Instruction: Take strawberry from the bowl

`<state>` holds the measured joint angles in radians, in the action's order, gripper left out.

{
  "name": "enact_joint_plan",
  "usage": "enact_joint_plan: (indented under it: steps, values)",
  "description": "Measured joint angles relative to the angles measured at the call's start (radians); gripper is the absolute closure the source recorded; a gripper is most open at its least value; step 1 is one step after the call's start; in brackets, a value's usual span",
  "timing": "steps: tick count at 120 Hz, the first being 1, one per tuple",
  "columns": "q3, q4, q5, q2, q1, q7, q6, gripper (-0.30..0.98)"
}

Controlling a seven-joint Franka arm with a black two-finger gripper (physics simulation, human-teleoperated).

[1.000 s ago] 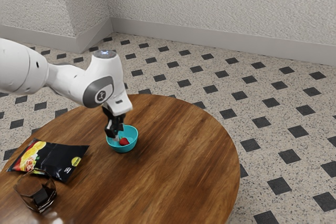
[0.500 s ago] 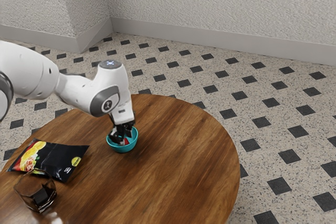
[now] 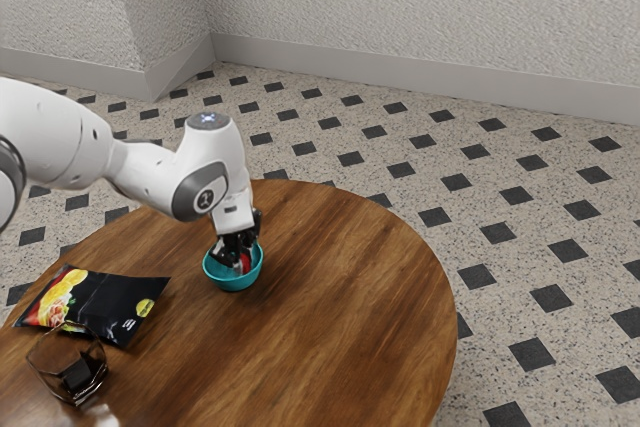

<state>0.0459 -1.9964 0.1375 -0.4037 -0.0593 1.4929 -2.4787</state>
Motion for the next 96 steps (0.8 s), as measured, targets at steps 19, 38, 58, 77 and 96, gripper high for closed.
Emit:
enact_joint_plan:
  steps: [19,38,58,77,96]
  values:
    - [0.039,0.0,-0.003,0.124,0.018,0.01,0.015,0.65]
    - [0.168,0.029,-0.003,0.103,0.026,0.006,0.026,0.64]
    - [0.207,0.033,-0.003,0.038,0.026,-0.004,0.003,0.57]
    - [0.21,0.038,-0.004,0.026,0.024,-0.01,-0.005,0.28]
    - [0.159,0.055,-0.035,0.211,0.011,-0.203,0.152,0.13]
